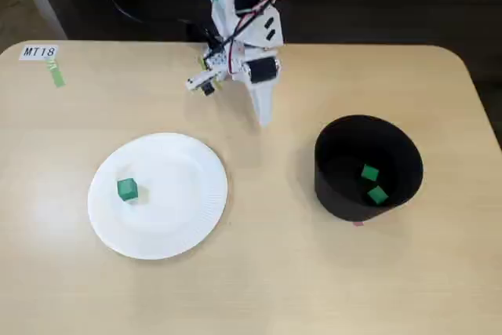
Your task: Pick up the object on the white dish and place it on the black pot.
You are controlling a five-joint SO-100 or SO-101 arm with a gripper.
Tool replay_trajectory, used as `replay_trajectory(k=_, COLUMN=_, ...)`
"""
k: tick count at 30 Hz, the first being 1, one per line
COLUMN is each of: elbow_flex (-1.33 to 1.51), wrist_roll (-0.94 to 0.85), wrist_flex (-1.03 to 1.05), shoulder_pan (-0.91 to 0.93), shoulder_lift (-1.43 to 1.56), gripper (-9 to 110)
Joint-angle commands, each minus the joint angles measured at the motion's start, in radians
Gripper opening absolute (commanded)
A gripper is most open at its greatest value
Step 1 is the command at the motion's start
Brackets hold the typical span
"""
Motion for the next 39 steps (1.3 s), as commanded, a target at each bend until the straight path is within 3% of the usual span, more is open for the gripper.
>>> replay_trajectory(k=1, elbow_flex=-0.278, wrist_roll=-0.052, wrist_flex=0.014, shoulder_pan=0.026, shoulder_lift=-0.219, gripper=0)
replay_trajectory(k=14, elbow_flex=-0.796, wrist_roll=-0.241, wrist_flex=0.196, shoulder_pan=0.288, shoulder_lift=-0.864, gripper=0)
replay_trajectory(k=27, elbow_flex=-1.0, wrist_roll=-0.5, wrist_flex=0.296, shoulder_pan=0.568, shoulder_lift=-1.266, gripper=0)
replay_trajectory(k=39, elbow_flex=-1.224, wrist_roll=-0.589, wrist_flex=0.262, shoulder_pan=0.686, shoulder_lift=-1.623, gripper=0)
